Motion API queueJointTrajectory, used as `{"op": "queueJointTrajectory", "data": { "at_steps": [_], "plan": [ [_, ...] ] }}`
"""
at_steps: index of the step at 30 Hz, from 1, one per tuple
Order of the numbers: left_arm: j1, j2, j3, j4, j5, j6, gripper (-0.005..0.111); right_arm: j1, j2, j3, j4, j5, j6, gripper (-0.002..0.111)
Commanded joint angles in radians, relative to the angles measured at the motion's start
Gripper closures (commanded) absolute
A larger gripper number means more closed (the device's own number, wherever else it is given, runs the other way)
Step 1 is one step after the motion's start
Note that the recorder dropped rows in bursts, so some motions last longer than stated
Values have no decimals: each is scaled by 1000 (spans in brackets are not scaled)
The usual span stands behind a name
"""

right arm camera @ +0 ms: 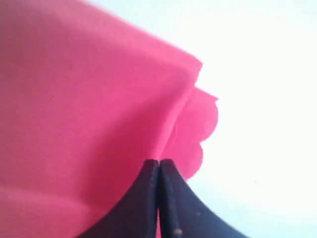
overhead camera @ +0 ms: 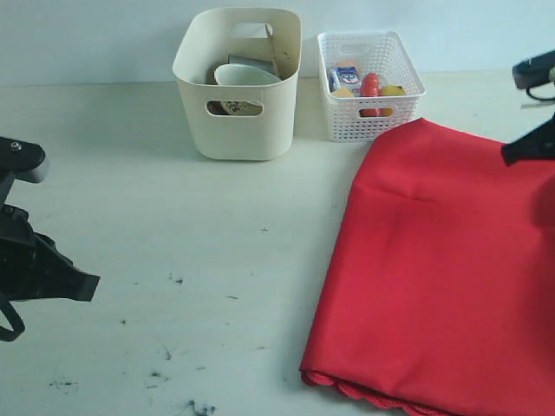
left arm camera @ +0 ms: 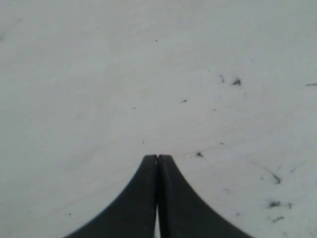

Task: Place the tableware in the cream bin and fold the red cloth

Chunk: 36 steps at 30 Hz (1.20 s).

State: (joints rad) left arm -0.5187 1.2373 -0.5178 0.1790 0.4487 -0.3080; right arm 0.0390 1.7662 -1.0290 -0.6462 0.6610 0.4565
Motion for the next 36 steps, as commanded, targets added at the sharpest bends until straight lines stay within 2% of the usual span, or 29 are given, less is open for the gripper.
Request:
{"op": "queueJointTrajectory", "data": {
  "at_steps": [1, 3, 4, 7, 9, 12, 18, 22, 27, 36],
  "plan": [
    [2, -7, 3, 3, -26, 1, 105, 67, -118, 19, 497, -139, -304, 108],
    [2, -7, 3, 1, -25, 1, 105, 139, -99, 55, 771, -166, -571, 108],
    [2, -7, 3, 2, -23, 1, 105, 177, -66, 81, 823, -173, -634, 108],
    [2, -7, 3, 2, -15, 1, 105, 199, 33, 129, 823, -165, -637, 108],
    [2, -7, 3, 2, -8, 1, 105, 185, 87, 161, 763, -161, -605, 108],
    [2, -7, 3, 2, -3, 1, 105, 148, 114, 188, 526, -140, -411, 108],
    [2, -7, 3, 2, 1, 1, 105, 65, 114, 197, 221, -76, -161, 108],
    [2, -7, 3, 2, 1, 1, 105, 21, 114, 197, 169, -74, -147, 108],
    [2, -7, 3, 2, 1, 1, 105, 16, 73, 195, 175, -119, -123, 108],
    [2, -7, 3, 2, 1, 1, 105, -31, -100, 193, 56, -168, 180, 108]
  ]
}}
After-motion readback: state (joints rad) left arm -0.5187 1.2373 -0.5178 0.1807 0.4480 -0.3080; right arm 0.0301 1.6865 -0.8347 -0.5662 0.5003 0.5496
